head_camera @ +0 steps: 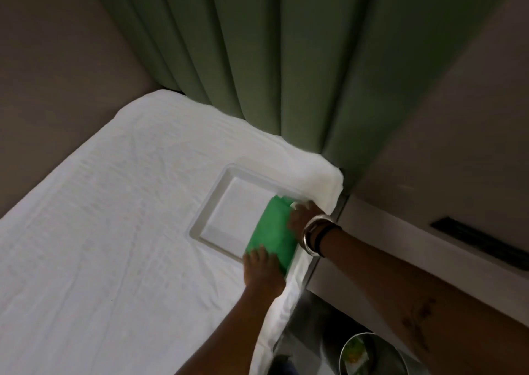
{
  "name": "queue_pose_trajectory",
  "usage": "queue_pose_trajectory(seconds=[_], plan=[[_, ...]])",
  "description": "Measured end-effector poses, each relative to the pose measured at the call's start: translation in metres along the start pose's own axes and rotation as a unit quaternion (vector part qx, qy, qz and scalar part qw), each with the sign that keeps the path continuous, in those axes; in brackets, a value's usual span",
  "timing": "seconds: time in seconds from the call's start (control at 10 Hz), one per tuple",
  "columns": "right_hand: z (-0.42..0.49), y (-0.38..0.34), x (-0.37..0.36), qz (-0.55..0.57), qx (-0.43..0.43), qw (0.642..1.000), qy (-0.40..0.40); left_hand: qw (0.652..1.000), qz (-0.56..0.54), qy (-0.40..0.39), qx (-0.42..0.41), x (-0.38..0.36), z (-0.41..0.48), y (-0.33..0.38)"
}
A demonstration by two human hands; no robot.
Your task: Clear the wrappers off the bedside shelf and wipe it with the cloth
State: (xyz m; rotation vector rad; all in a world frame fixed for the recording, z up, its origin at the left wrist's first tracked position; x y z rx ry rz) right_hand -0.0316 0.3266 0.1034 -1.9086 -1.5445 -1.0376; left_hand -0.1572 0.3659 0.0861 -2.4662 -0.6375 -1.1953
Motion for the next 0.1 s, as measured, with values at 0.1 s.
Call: queue_pose_trajectory(seconds=[0.1], plan=[[-0.0424,0.0198,0.0095,0.045,-0.025,0.998,0.021,1.0,-0.003,-0.01,-0.01,0.015,-0.0164,-0.006]])
Point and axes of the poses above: each hand's wrist, its own z-axis towards the middle knuckle, its own x-axis out of the back of the hand, y = z × x, the point moved 6 cm from there along z, towards the middle knuckle, and after that the axes turned 5 degrees about x, right-handed, at the moved point
